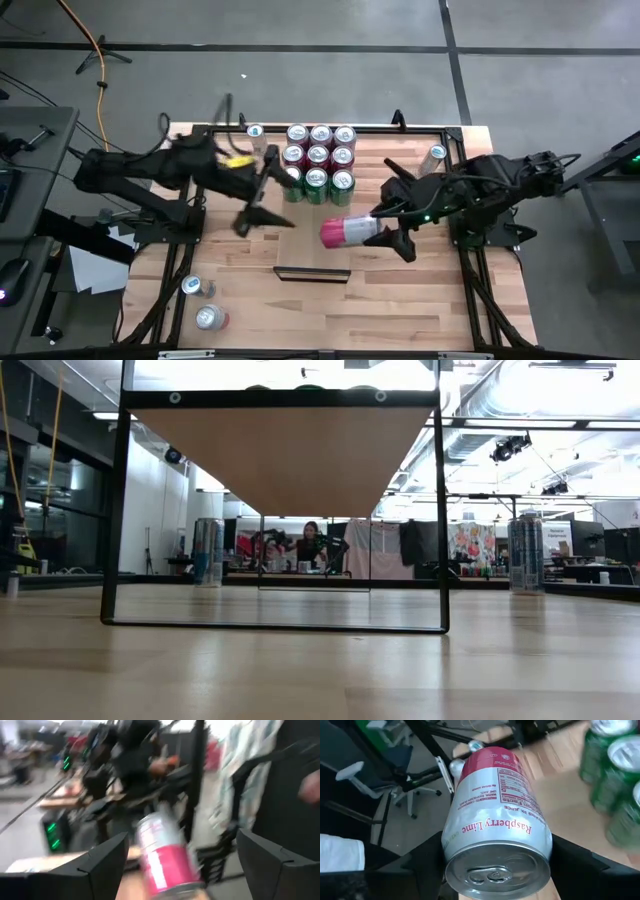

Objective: Place canned beverage on shelf
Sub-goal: Put the bottom right pink white soda can on the shelf

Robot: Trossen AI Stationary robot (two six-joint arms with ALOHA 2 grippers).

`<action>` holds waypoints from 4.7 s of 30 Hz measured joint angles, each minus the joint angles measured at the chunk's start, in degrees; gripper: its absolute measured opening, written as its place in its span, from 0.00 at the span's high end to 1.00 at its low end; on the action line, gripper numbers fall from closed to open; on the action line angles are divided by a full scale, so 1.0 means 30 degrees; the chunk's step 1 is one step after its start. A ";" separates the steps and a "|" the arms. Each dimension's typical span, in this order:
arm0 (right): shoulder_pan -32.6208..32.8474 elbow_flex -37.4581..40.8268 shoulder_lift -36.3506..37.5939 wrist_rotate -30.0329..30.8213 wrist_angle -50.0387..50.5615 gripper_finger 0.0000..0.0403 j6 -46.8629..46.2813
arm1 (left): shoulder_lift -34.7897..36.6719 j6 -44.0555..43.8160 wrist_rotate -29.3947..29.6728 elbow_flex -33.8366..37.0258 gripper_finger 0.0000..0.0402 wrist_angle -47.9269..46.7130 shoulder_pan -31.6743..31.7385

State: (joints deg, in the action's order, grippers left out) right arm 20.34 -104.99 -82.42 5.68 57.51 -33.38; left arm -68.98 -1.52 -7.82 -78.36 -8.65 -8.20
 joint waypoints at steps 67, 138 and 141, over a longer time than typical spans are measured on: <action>-0.1311 0.3143 -0.1404 0.1752 -0.5601 0.07 0.4281 | 0.2780 -0.5951 0.3217 0.5747 0.44 0.0808 -0.0442; -0.4036 0.6594 -0.2139 -0.7811 -2.1839 0.29 0.7869 | -0.3945 -1.1246 -0.6381 0.7961 0.37 1.8751 0.0894; -0.4044 0.6594 -0.1957 -0.8034 -2.1455 0.29 0.7814 | -0.3913 -1.2483 -0.6540 0.7961 0.28 1.8732 0.1154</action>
State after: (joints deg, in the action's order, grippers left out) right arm 8.21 -85.21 -88.29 -18.42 -6.85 -9.94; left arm -80.72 -38.97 -27.44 -54.48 47.54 -4.74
